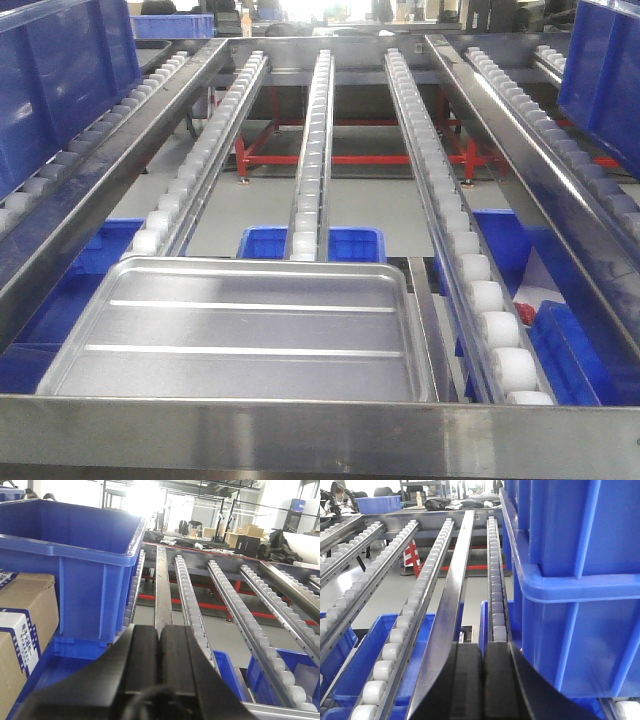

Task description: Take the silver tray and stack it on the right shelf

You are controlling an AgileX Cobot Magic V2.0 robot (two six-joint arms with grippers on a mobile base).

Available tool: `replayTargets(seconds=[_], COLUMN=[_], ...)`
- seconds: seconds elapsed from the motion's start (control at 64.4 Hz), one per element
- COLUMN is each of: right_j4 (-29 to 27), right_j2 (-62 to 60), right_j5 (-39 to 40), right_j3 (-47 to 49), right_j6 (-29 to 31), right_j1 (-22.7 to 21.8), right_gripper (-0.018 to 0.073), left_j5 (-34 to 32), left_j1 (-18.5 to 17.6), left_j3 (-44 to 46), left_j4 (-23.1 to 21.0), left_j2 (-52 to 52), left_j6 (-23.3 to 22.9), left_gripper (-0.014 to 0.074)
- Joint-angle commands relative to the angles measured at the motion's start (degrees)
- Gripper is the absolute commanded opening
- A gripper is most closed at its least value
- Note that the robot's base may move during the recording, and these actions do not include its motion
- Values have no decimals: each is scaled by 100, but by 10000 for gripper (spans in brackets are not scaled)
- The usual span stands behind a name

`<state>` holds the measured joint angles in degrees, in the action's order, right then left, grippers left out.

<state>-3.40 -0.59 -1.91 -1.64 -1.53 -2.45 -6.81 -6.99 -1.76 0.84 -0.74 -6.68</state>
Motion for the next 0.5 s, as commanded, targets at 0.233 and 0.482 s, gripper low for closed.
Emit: replayTargets(seconds=[0.233,0.482], right_j4=[-25,-25], right_j2=[-124,287], right_j5=[1192,621], right_j3=[226,1851], right_j6=[43,43], right_j1=[-25,43], right_gripper=[56,56], left_j5=[-973,883], left_j1=[7,7], left_j3=[109,2173], left_j4=[-37,425], left_j2=[-53,259], left_j6=[-8,-8], left_gripper=[-101,-101])
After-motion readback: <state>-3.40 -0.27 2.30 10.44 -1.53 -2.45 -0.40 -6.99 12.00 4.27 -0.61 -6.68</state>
